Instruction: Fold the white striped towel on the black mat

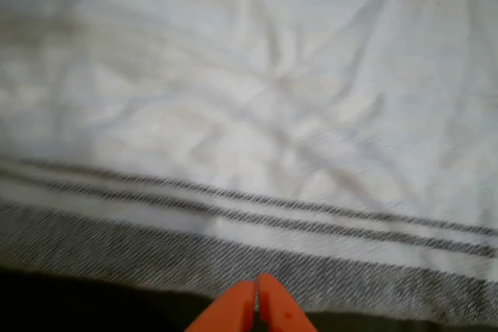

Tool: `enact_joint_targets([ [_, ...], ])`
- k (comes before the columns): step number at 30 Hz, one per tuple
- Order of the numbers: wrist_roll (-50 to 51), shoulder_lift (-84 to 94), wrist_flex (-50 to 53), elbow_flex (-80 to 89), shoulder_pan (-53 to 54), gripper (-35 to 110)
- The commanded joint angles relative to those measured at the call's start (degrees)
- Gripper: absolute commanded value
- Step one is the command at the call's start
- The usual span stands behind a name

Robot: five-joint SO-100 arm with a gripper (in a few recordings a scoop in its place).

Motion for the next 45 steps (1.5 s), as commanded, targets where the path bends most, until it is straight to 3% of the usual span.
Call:
enact_joint_targets([
  [1, 1.7, -2.8, 4.1, -4.7, -4.7, 0],
  [9, 9.1, -17.6, 6.2, -17.0, -20.4, 0],
  [21, 24.5, -48.3, -1.0, -39.2, -32.3, 0],
  [32, 32.4, -73.8, -1.0, -64.9, -36.7, 0],
  [45, 33.5, -102.4, -1.7, -85.2, -31.6, 1],
])
